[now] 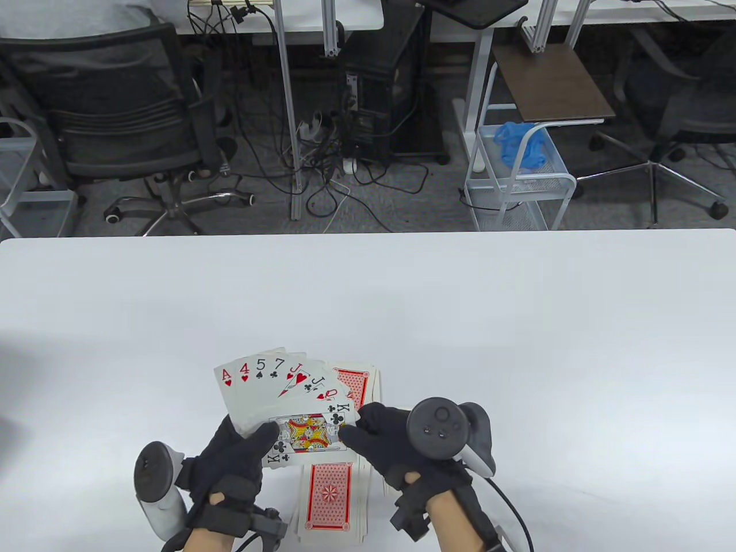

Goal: Four-player card dealing with fan arrangement

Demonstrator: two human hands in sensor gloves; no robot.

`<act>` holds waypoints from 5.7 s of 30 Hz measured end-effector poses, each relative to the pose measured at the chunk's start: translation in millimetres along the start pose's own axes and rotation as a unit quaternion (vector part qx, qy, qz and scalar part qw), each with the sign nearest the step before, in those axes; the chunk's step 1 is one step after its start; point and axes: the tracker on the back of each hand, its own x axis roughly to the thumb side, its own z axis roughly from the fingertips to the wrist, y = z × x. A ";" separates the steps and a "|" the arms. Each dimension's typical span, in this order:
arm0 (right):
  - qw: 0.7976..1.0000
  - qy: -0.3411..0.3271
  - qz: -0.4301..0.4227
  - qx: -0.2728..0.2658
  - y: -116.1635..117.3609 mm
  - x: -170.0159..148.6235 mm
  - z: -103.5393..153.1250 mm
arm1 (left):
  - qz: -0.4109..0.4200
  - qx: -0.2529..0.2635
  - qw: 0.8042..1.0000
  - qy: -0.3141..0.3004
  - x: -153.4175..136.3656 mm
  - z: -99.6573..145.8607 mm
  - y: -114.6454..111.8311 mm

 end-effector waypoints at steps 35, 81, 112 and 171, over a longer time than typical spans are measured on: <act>0.986 -0.089 -0.139 0.013 -10.7 -16.7 -0.6 | 0.002 -0.119 0.993 0.020 -7.3 -5.7 -22.7; 0.975 -0.017 0.161 -0.151 -9.1 24.9 12.8 | -0.043 0.045 0.998 0.009 -1.6 6.0 -8.8; 0.935 -0.043 0.291 -0.200 -5.3 41.6 16.9 | -0.018 0.033 0.999 0.002 -3.6 4.9 -5.7; 0.925 0.091 -0.042 0.366 140.2 -3.6 -152.5 | -0.519 -0.239 0.788 0.230 -16.4 -8.7 8.1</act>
